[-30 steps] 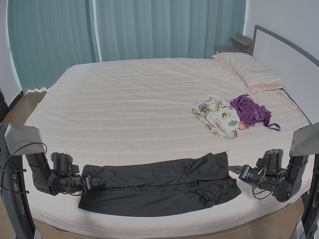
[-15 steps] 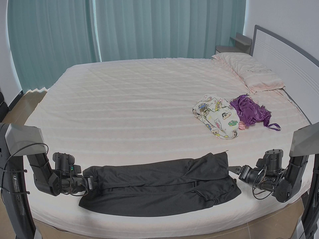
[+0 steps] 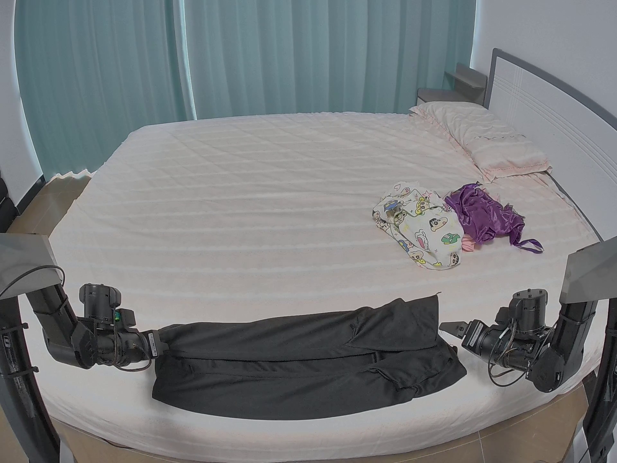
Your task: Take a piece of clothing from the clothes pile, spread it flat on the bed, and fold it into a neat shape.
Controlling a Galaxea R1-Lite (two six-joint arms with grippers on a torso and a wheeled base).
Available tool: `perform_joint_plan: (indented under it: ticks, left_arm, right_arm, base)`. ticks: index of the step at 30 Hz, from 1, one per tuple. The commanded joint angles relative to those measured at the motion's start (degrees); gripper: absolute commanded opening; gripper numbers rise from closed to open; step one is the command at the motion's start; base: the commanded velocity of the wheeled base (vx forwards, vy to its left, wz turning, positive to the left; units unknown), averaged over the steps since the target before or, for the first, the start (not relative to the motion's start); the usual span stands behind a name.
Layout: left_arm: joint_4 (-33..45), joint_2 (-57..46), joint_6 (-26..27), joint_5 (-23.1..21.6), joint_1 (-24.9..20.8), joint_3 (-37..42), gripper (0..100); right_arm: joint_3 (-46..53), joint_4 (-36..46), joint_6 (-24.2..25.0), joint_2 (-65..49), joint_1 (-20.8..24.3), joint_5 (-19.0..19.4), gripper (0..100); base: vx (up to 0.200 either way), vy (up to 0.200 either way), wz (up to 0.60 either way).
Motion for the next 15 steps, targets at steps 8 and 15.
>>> perform_joint_plan:
  ticks: [8,15]
  left_arm:
    - [0.1,-2.3,0.0,-0.1,4.7,-0.4,0]
    - [5.4,-4.9,3.2,-0.9,11.5,-2.5,0]
  right_arm:
    - [0.1,-0.1,0.0,0.0,0.0,0.0,100]
    - [0.1,-0.1,0.0,0.0,-0.1,0.0,100]
  base:
    - [0.000,0.000,0.00]
    - [0.000,0.000,0.00]
